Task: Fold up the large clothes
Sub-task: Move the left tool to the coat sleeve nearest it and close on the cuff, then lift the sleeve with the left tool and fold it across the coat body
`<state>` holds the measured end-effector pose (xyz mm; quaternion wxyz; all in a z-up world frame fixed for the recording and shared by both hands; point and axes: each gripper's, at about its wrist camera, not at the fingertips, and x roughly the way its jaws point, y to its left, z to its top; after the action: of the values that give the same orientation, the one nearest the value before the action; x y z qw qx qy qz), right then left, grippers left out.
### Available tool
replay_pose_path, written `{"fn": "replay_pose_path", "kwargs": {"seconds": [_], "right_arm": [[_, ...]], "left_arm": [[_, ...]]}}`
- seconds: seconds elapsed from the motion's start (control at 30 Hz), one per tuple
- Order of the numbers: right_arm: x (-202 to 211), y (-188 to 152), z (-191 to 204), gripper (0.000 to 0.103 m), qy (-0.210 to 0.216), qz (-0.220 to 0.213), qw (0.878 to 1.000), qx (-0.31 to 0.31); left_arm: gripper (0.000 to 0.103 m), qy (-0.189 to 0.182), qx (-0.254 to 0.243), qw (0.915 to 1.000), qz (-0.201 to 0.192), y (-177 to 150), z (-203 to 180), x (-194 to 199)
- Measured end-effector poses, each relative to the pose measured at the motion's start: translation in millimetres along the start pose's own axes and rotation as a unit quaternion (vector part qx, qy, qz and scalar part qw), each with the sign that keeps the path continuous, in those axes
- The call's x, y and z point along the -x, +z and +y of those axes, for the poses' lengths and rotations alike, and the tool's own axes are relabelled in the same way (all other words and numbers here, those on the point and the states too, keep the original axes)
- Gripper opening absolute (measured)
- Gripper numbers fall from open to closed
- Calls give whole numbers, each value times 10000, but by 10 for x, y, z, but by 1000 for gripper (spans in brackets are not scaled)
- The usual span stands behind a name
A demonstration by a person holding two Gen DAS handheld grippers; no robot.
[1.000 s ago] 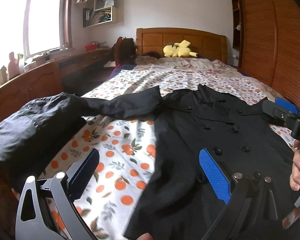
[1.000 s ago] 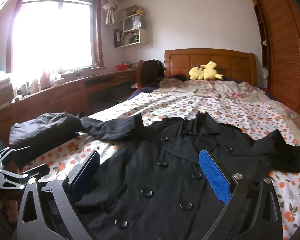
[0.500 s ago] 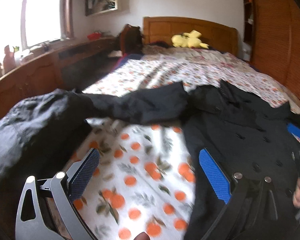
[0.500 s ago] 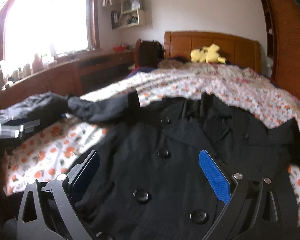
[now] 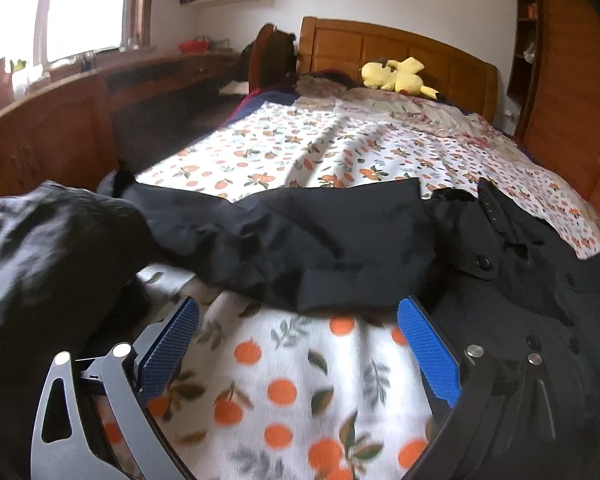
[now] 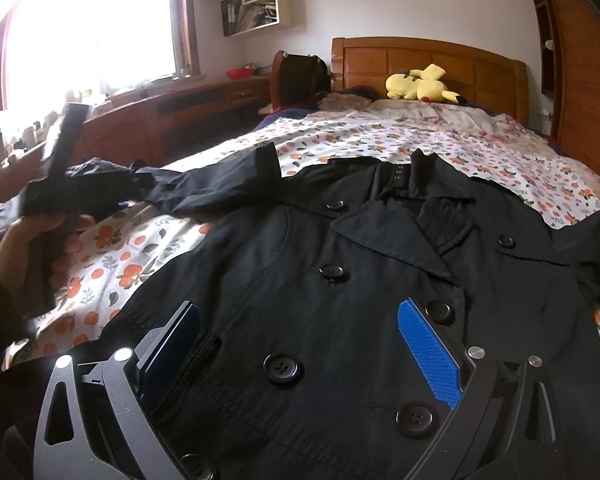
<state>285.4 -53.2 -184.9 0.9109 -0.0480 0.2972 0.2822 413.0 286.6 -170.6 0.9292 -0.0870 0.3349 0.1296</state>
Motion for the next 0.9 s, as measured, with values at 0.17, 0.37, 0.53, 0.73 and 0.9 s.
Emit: {"fn": "replay_pose_path", "kwargs": {"seconds": [0.17, 0.37, 0.53, 0.73, 0.9], "right_arm": [[5, -5, 14, 96, -14, -14, 10000, 55], [-3, -8, 26, 96, -14, 2, 10000, 53], [8, -8, 29, 96, -11, -18, 10000, 78], [65, 10, 12, 96, -64, -56, 9999, 116], [181, 65, -84, 96, -146, -138, 9998, 77]], "left_arm": [[80, 219, 302, 9985, 403, 106, 172, -451], [59, 464, 573, 9944, 754, 162, 419, -798], [25, 520, 653, 9928, 859, 217, 479, -901], [4, 582, 344, 9950, 729, 328, 214, -715], [4, 387, -118, 9984, 407, 448, -249, -284]]}}
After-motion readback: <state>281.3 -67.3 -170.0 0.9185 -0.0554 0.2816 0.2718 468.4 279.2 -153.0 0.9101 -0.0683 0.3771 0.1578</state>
